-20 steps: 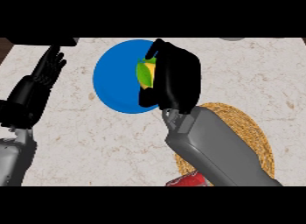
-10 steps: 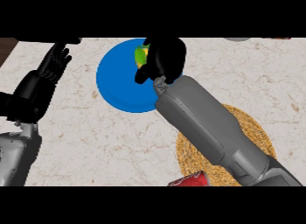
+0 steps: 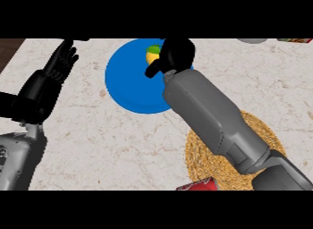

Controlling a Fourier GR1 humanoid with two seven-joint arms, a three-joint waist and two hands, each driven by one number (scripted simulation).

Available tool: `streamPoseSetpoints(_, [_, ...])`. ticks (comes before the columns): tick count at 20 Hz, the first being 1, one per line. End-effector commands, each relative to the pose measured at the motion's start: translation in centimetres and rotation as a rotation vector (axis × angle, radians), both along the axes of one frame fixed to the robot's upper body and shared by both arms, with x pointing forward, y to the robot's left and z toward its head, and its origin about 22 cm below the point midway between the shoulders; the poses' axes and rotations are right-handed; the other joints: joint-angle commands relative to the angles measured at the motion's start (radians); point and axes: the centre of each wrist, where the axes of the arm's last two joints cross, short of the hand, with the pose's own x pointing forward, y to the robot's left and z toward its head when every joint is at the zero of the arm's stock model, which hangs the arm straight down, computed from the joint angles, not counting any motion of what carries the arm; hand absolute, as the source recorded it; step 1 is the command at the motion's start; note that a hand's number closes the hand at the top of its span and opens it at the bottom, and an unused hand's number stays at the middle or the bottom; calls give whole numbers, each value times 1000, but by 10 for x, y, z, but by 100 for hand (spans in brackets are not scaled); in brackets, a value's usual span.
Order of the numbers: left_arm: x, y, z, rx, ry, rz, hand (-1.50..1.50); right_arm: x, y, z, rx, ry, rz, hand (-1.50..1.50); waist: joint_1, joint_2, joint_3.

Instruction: Pick the lemon from the placemat and place it in the plate

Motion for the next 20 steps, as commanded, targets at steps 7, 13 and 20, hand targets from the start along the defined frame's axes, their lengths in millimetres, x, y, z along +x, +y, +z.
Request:
streamPoseSetpoints(7, [5, -11, 1, -4, -7, -31, 0, 10, -13, -11, 228, -121, -15, -150, 32, 14, 2])
streamPoseSetpoints(13, [1, -5, 2, -4, 13, -11, 0, 11, -13, 2, 388, -338, -69, -150, 12, 2, 3])
streamPoseSetpoints(20, [1, -3, -5, -4, 7, 16, 0, 6, -18, -6, 540, -392, -126, -150, -33, -14, 2])
